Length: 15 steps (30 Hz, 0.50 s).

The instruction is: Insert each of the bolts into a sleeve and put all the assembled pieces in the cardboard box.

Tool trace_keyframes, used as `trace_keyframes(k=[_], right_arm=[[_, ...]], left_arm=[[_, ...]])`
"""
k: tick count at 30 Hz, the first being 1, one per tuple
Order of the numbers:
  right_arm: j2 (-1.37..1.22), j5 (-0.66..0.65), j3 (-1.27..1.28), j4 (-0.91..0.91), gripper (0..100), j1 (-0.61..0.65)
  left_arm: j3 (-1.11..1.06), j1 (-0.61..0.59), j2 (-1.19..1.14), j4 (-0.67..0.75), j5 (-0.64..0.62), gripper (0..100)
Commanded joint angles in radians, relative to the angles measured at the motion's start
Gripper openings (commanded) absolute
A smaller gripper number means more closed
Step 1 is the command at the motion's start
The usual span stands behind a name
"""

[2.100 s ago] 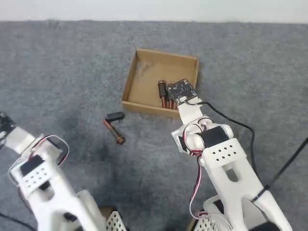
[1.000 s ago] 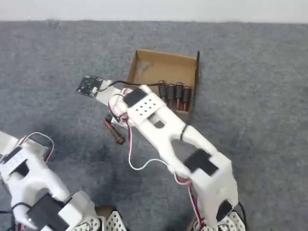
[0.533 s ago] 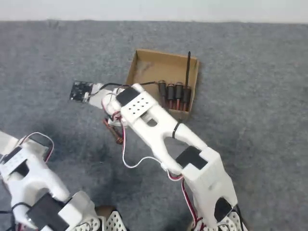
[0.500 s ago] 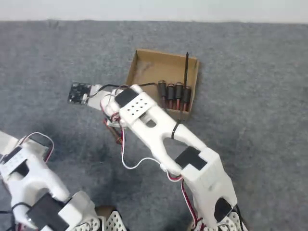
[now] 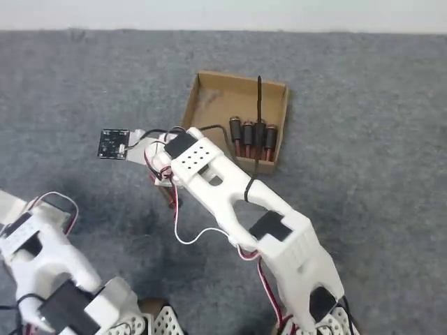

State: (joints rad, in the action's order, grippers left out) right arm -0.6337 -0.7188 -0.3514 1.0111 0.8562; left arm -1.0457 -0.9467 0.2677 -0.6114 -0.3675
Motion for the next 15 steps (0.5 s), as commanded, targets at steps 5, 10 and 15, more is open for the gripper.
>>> trace_keyframes(k=[5,10,15], right_arm=[[-0.004,-0.018,-0.061,-0.073,7.2,-0.035],[-0.016,-0.034,-0.072,-0.067,7.3,-0.039],[-0.061,-0.068,-0.077,-0.064,7.3,-0.039]], left_arm=[[0.054,0.003,0.003,0.018,-0.011,1],[0.056,0.003,0.003,0.018,-0.009,1],[0.056,0.003,0.003,0.018,-0.009,1]])
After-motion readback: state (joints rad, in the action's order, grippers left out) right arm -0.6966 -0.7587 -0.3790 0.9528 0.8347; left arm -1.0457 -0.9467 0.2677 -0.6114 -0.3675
